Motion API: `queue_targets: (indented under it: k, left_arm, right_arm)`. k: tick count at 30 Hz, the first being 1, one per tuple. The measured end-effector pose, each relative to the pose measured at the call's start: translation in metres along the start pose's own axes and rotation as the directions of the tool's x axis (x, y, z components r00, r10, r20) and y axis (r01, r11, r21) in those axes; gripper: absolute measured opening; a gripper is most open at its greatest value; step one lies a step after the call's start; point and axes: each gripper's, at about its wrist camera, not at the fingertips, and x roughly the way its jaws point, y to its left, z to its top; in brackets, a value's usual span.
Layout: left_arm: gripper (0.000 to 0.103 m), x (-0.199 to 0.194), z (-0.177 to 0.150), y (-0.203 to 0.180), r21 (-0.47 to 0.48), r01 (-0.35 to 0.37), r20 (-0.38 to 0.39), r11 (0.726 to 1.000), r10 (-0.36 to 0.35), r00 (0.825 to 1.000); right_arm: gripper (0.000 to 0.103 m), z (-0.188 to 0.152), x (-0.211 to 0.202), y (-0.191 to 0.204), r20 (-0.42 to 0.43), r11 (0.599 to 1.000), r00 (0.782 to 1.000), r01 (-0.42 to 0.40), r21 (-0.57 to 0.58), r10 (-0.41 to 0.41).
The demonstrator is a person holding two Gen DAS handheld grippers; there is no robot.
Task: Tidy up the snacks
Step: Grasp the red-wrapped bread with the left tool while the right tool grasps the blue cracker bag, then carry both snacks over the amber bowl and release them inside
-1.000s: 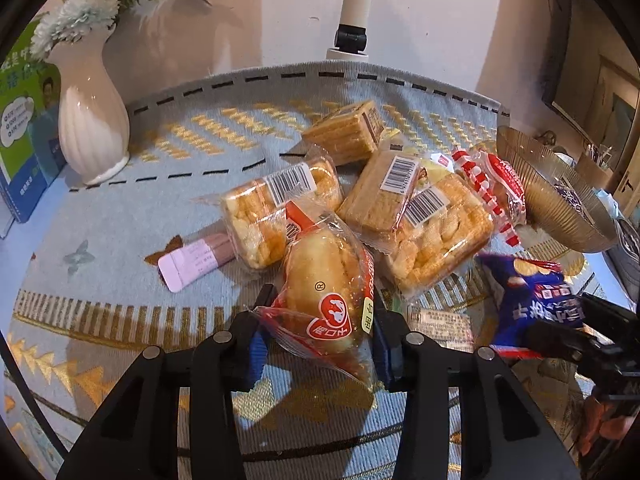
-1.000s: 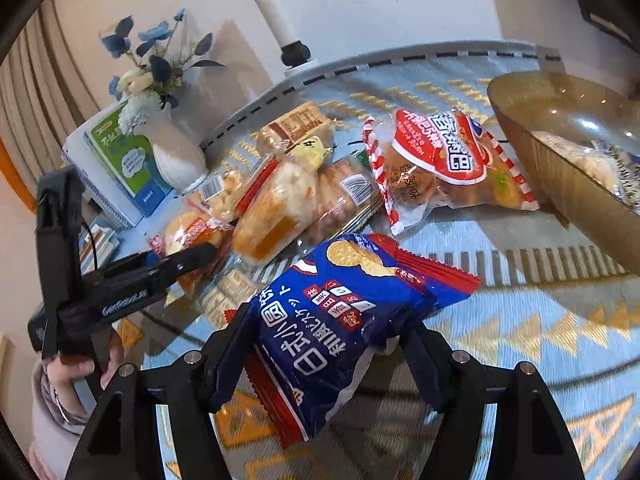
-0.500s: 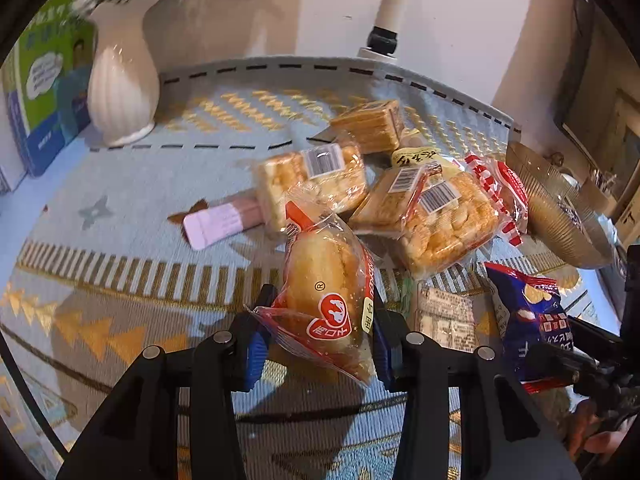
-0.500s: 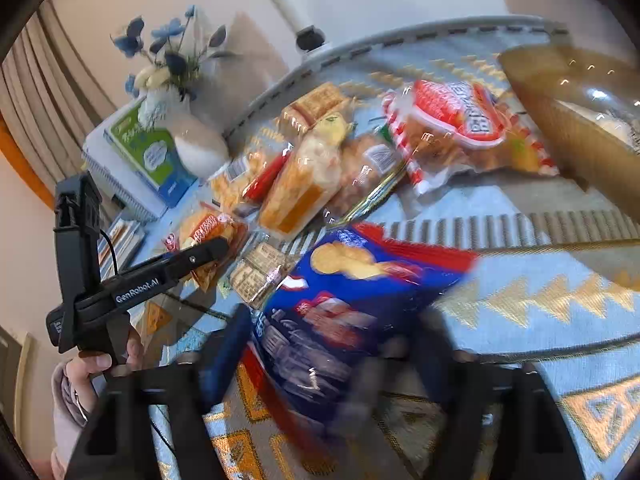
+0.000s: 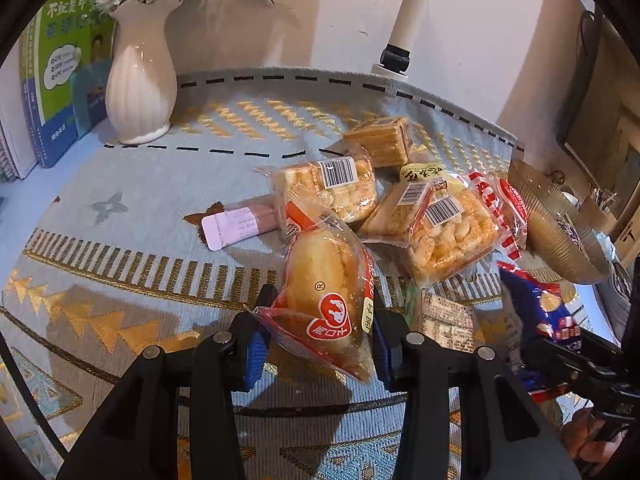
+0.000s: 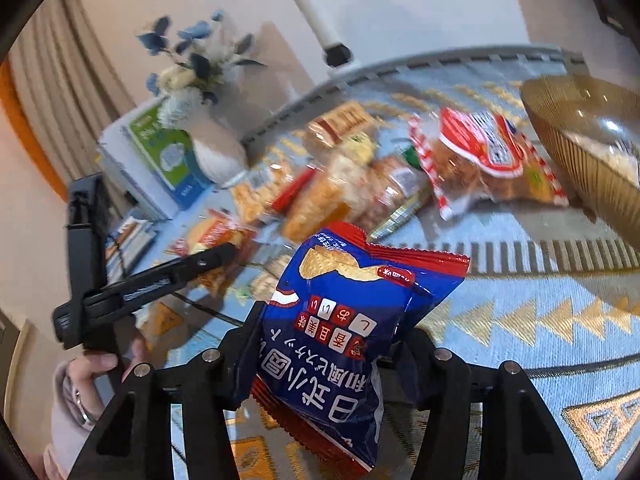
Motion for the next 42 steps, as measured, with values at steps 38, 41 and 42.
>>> queue_targets:
  k: [38,41,42]
  left_arm:
    - [0.052,0.063,0.069,-0.327,0.359,0.407,-0.19,0.84,-0.361,0.913]
    - [0.092,0.085,0.066,-0.327,0.292,0.446,-0.258,0.846,-0.379,0.889]
    - [0.093,0.088,0.068,-0.322,0.266,0.437,-0.246,0.859,-0.378,0.892]
  right_arm:
    - [0.058,0.187,-0.135,-0.205,0.216,0.976,0.963,0.127,0.178,-0.165]
    - [0.093,0.188,-0.12,-0.223,0.142,0.964,0.969,0.172,0.204,-0.203]
    - [0.095,0.186,-0.118,-0.227,0.137,0.96,0.967,0.182,0.213,-0.214]
